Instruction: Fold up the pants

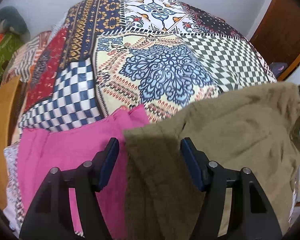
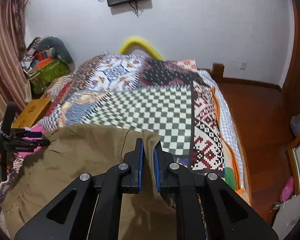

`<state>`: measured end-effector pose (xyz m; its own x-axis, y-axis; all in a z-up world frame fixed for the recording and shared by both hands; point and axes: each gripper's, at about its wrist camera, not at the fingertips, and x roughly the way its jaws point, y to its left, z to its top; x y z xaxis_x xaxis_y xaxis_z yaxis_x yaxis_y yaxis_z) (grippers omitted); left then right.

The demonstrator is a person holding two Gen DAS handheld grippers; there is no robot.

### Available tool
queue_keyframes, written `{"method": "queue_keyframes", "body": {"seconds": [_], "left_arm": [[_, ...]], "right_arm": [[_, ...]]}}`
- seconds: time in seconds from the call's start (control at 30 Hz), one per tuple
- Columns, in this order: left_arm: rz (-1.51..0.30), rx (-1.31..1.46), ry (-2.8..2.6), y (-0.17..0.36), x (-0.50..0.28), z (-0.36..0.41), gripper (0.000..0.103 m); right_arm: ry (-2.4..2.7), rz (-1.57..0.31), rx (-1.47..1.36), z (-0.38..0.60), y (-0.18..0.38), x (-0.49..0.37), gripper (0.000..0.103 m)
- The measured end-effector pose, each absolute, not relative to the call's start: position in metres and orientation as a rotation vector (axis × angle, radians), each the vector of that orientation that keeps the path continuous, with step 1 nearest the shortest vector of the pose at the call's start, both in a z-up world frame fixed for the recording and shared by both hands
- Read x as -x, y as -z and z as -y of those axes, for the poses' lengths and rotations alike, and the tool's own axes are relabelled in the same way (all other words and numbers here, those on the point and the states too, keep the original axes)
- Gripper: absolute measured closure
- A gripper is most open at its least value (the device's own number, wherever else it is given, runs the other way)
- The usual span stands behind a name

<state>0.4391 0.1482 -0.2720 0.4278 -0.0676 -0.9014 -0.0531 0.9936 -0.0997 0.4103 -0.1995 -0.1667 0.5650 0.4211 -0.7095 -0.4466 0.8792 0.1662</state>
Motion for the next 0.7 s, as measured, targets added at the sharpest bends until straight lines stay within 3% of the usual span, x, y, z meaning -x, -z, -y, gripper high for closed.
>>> {"method": "queue_keyframes", "body": {"seconds": [0.17,0.3,0.7], "left_arm": [[-1.136,0.141,0.03,0.28,-0.453,-0.148,0.04],[-1.109,0.109,0.033,0.276,-0.45,-0.144,0.051],[-0.934,0.023,0.007,0.187,-0.39,-0.133,0.054]], "right_arm": [[-0.5,-0.866,0.007,0.204,0.192,-0.423,0.094],[-0.502,-0.871,-0.017,0.207,0.196,-0.424,0.094],[-0.523,-0.766,-0.056,0.22,0.137,-0.381,0.094]]}}
